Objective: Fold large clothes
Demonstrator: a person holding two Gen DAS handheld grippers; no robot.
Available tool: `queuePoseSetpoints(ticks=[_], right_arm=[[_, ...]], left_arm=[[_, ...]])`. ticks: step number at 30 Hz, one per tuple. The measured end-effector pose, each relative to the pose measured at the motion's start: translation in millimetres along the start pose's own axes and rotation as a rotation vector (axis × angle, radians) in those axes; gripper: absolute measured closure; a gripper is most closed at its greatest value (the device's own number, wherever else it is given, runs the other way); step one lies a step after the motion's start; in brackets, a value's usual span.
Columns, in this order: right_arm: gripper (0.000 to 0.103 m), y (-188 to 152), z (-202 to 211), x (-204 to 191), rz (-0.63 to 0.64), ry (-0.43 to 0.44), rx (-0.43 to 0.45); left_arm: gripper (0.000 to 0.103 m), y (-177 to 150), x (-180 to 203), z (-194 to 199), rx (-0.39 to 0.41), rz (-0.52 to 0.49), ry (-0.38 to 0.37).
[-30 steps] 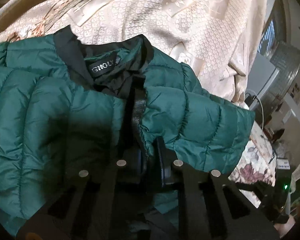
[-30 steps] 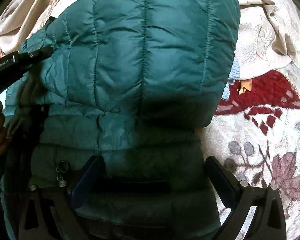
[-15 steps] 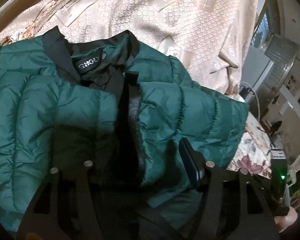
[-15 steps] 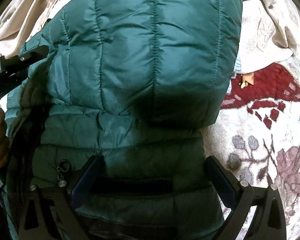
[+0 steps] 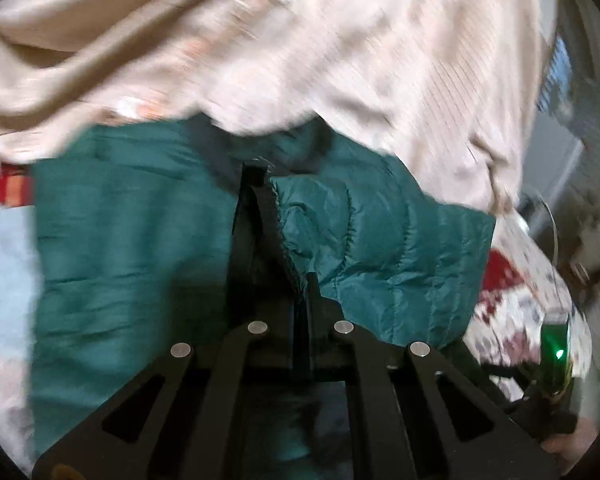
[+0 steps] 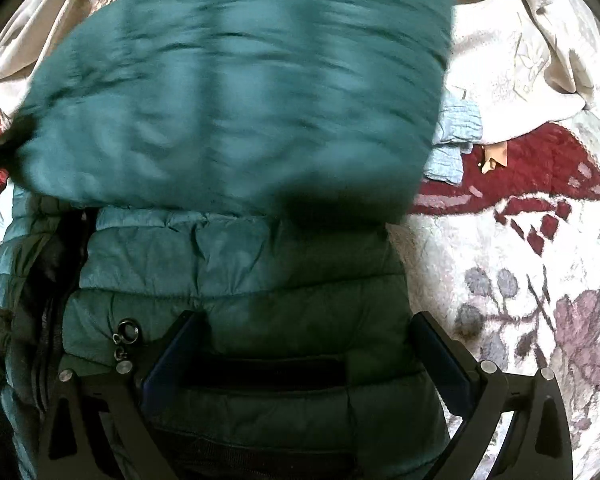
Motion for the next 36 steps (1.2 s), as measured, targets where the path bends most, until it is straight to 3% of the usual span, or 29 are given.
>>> queuePoseSetpoints(ticks=[3,6,10,14,16,19,20,22,25,26,27,30,34,36], right_arm=[[0.0,0,-1,1,-0.004,0.009,-0.002],[0.0,-1,-1,0,-0.007,0.008,0.0],[0.0,-2,-1,0,-0.007,0.003,0.009],[0.0,-3,-4,7,-0.04,0.039,-0.01],[0.0,-3,-7,13,-0.074,0.063,-0.034],[0.0,4,-4,18,-0.075,0.086,-0.071],[0.0,8,2,20,-0.074,0.086,-0.049],[0.0,18,30,23,-0.087,0.097,0.086],[0.0,32,68,31,-0.128,0.086,0.293],[0.0,36,71,31,-0.136,0.092,0.324],[0.0,42,71,30,-0.136,0.116,0.335],[0.011,67,65,5,-0.037,0.183,0.36],[0.012,94,52,-36,0.139,0.268,0.39],[0.012,103,35,-50,0.198,0.314,0.354]], left_arm=[[0.1,2,-45,24,0.055,0.111,0.131],[0.1,-10,-84,21,0.013,0.194,0.258],[0.1,-20,-97,-6,-0.06,0.191,0.284],[0.094,-20,-98,0,-0.044,0.21,0.289],[0.086,-20,-102,8,-0.032,0.24,0.323],[0.083,-18,-107,19,-0.004,0.279,0.401],[0.083,-16,-106,25,0.018,0.283,0.426],[0.083,-10,-96,45,0.109,0.265,0.511],[0.079,-4,-74,55,0.178,0.19,0.483],[0.076,-3,-67,53,0.179,0.162,0.47],[0.07,-3,-58,48,0.167,0.131,0.459],[0.066,-2,-50,31,0.123,0.116,0.471],[0.066,-7,-60,5,0.007,0.15,0.487],[0.066,-12,-65,-9,-0.056,0.151,0.515]])
Point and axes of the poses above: each gripper's, at about its wrist camera, not at the fingertips, and z roughly against the way its jaws point, x to its right, y to its top, the point moved 2 cm from there along -z, roughly the way its jaws point, and after that the axes turned 8 degrees about y, right-handed, at the moved point
